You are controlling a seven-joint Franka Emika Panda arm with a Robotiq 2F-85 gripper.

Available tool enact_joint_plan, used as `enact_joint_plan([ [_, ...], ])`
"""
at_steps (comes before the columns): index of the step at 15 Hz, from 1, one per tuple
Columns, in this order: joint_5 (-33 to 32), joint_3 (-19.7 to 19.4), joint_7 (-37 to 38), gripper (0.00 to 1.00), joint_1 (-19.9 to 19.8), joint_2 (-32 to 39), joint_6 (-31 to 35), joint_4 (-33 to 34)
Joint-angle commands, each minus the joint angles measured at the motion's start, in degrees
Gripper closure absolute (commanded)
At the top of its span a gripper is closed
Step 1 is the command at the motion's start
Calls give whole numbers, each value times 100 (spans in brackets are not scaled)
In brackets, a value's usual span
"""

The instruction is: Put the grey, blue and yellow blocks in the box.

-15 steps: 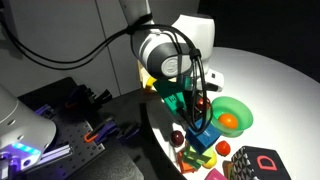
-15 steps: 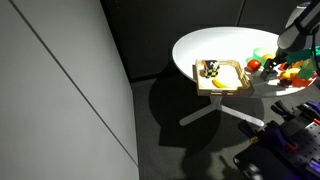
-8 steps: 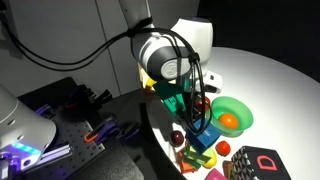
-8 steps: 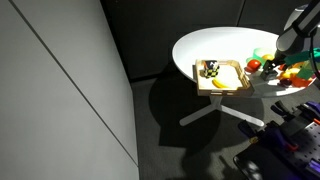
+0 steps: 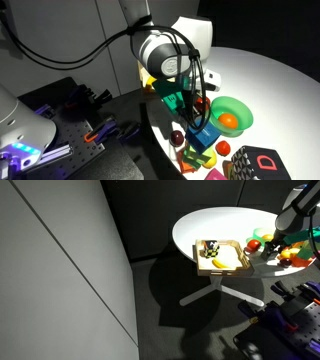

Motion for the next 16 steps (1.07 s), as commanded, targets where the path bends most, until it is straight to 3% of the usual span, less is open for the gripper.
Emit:
enact_joint_plan([
  [1, 99, 169, -284, 68, -140, -554, -486, -115],
  [8, 190, 329, -284, 68, -115, -1175, -1050, -97],
  [16, 86, 518, 47, 68, 274, -1411, -1302, 54],
])
